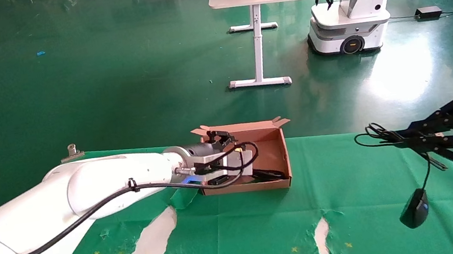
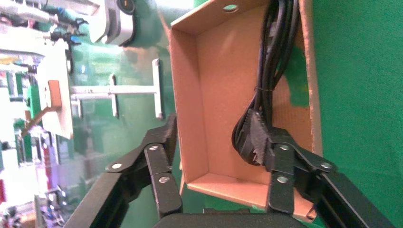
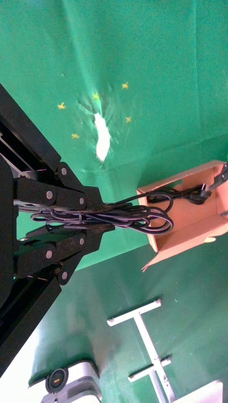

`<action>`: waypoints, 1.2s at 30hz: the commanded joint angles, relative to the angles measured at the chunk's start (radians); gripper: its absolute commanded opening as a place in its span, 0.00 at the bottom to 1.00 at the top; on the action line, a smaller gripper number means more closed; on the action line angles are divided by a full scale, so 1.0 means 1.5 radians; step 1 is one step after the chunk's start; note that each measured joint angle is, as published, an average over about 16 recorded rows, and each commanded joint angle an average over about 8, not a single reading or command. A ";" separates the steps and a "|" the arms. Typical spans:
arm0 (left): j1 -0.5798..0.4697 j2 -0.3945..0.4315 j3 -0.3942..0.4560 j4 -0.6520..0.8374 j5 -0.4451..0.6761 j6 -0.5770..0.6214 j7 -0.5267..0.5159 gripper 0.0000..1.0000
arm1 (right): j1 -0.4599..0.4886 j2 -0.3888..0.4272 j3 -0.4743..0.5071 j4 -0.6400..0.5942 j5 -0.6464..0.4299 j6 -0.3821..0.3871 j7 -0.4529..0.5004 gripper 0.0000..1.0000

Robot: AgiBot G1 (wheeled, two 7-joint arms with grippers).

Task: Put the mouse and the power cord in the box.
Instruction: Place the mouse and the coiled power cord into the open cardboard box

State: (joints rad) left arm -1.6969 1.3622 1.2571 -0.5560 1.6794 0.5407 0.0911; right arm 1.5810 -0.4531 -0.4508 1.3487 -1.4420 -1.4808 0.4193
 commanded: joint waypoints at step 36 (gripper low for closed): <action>-0.095 -0.106 -0.034 0.234 -0.079 0.034 0.081 1.00 | 0.152 -0.561 -0.140 -0.557 -0.185 0.237 -0.361 0.00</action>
State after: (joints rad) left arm -1.8395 1.2029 1.2067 -0.2058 1.5607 0.5913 0.2123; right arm 1.8047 -1.2767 -0.6615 0.5337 -1.7179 -1.1269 -0.1093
